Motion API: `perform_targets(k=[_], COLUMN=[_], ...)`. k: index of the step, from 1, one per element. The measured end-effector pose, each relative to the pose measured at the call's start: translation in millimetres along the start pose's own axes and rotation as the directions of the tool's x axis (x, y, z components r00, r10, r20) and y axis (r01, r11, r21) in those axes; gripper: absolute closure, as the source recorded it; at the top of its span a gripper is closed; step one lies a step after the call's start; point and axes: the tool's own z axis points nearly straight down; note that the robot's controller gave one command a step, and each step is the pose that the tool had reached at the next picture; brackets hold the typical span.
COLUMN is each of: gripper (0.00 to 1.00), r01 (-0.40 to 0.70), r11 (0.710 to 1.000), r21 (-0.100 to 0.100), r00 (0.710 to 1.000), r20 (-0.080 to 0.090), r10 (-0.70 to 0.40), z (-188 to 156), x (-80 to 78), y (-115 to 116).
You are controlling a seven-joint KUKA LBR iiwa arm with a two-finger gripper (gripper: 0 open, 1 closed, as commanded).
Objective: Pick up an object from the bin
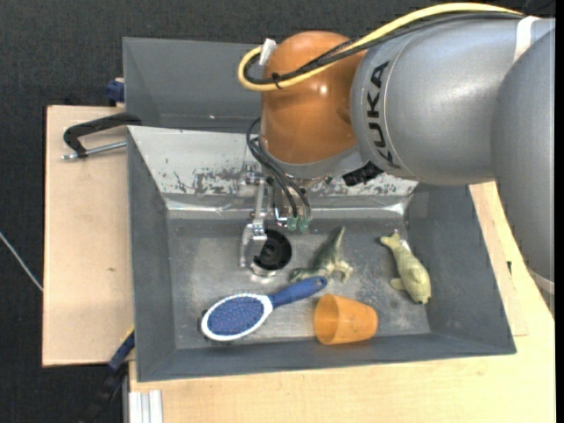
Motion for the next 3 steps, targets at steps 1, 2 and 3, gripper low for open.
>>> perform_targets(k=[1,2,3], gripper=[0.0,0.0,1.0], r01=[-0.046,0.236,0.242], r11=[0.999,0.972,0.97], r21=[-0.009,-0.005,-0.002], r00=[0.999,0.971,0.97], r20=[0.025,0.048,-0.005], r10=[0.046,-0.236,-0.242], z=[94,103,106], x=[46.1,67.2,78.6], y=[-35,-41,-44])
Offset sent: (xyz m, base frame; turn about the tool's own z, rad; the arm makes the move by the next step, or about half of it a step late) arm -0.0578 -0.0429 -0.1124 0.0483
